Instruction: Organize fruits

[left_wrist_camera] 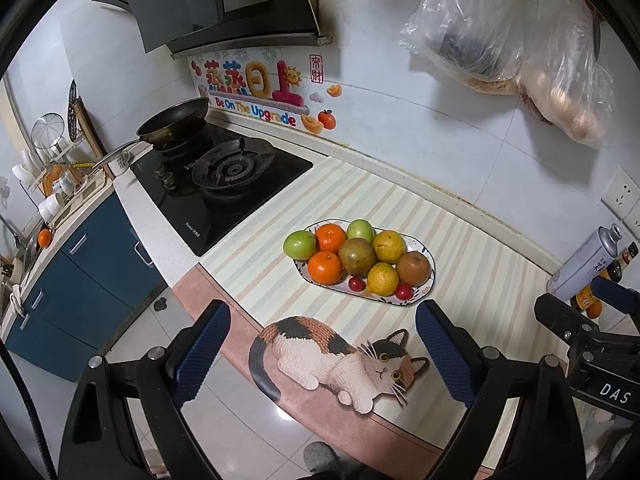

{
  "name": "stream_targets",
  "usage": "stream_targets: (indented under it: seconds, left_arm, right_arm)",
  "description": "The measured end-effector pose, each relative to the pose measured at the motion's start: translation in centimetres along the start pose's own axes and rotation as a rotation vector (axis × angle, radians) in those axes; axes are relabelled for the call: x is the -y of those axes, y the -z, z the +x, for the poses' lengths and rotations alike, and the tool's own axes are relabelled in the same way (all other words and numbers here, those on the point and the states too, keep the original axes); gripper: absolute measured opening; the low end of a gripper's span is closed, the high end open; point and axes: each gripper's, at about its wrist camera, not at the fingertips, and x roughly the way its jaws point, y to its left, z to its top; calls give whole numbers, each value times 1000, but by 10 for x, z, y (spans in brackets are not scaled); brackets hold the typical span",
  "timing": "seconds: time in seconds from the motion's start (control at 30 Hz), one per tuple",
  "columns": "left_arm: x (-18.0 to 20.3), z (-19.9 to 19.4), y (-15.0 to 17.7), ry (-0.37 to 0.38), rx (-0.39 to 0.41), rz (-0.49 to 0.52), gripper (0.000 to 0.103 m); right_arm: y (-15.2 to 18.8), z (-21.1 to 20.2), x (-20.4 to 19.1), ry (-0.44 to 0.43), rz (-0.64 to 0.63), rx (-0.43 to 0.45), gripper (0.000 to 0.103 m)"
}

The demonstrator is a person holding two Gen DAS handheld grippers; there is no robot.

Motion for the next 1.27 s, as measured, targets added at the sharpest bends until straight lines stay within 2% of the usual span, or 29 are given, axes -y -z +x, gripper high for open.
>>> stream_targets:
  seconds: [1.27]
  left_arm:
    - [3, -5, 3, 2, 7, 1, 95]
  right_arm:
    - [-4, -11, 10, -7, 2, 9, 99]
